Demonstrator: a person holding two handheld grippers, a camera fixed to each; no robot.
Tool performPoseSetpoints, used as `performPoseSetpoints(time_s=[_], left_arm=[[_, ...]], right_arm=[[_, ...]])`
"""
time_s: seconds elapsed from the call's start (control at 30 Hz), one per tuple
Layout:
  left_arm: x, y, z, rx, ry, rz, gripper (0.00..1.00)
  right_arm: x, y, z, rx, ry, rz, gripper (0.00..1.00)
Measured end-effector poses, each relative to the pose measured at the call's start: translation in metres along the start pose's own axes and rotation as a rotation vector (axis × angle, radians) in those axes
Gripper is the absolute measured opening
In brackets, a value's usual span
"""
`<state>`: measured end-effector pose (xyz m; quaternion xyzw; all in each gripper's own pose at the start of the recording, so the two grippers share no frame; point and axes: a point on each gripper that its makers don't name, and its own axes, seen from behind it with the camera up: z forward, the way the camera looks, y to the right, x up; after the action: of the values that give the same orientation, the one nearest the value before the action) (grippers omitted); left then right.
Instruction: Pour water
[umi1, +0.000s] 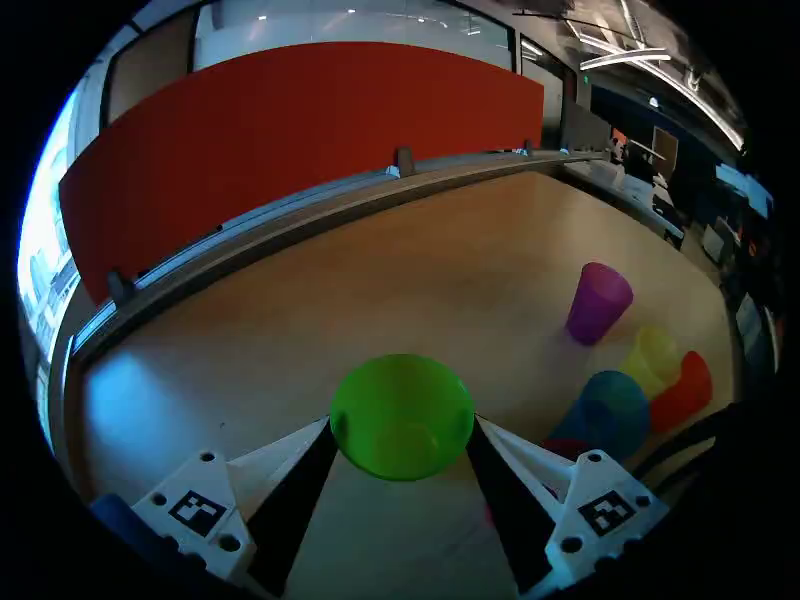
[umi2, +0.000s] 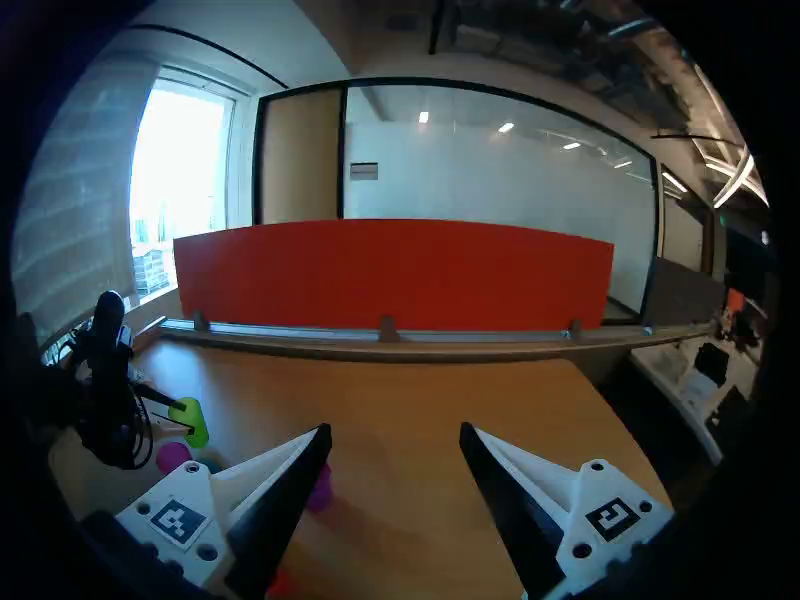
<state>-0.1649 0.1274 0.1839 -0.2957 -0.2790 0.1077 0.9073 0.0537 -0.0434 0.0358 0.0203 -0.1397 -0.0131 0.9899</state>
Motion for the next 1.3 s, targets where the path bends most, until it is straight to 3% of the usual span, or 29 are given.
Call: performPoseSetpoints(time_s=[0.3,0.57,0.83,1.3], left_arm=[[0.032,0.006,-0.034,0.014,0.088,-0.021,0.86],[0.073,0.011,-0.083,0.054,0.205,-0.04,0.86],[0.103,0.022,-0.132,0.093,0.281,-0.031,0.86],[0.132,0.038,-0.2,0.178,0.395,-0.05,0.86]], right_arm=[[0.008,-0.001,0.0,0.011,0.028,0.008,0.99],[0.02,-0.006,-0.005,0.032,0.063,0.006,0.99],[0.028,-0.009,-0.01,0.052,0.09,0.001,0.99],[0.031,-0.022,-0.018,0.104,0.102,-0.018,1.0]])
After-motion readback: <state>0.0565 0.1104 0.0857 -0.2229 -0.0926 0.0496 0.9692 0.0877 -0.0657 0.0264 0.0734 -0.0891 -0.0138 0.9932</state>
